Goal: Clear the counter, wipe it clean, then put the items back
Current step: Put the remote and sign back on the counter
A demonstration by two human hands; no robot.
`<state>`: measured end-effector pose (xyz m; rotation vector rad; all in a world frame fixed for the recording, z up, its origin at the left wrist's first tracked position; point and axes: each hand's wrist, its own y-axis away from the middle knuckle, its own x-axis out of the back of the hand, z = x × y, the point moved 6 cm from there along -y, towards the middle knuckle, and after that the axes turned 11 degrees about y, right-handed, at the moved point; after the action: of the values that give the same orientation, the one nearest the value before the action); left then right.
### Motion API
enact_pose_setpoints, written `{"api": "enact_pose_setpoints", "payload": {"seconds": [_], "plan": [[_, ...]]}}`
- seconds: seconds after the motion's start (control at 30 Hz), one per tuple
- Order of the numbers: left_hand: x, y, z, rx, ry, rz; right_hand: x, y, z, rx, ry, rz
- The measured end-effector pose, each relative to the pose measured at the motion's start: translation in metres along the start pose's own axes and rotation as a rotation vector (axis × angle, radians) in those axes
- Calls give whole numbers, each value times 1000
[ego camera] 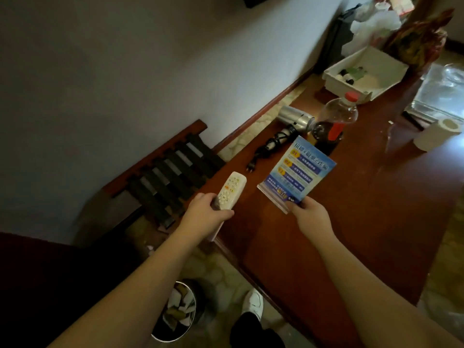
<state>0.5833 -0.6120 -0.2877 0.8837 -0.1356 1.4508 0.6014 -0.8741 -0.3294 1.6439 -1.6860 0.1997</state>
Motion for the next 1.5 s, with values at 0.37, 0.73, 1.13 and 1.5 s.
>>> {"api": "enact_pose_setpoints", "payload": {"seconds": [0.37, 0.73, 1.13, 1.5], "plan": [[154, 174, -129, 89, 271, 330, -115, 148, -146, 378, 131, -290], [295, 390, -252, 122, 345, 720, -233, 341, -284, 758, 250, -496], [407, 570, -323, 158, 203, 999, -317, 505, -410, 1120, 262, -686], [510, 615, -358, 227, -142, 1015, -377, 562, -523, 1370, 297, -708]]}}
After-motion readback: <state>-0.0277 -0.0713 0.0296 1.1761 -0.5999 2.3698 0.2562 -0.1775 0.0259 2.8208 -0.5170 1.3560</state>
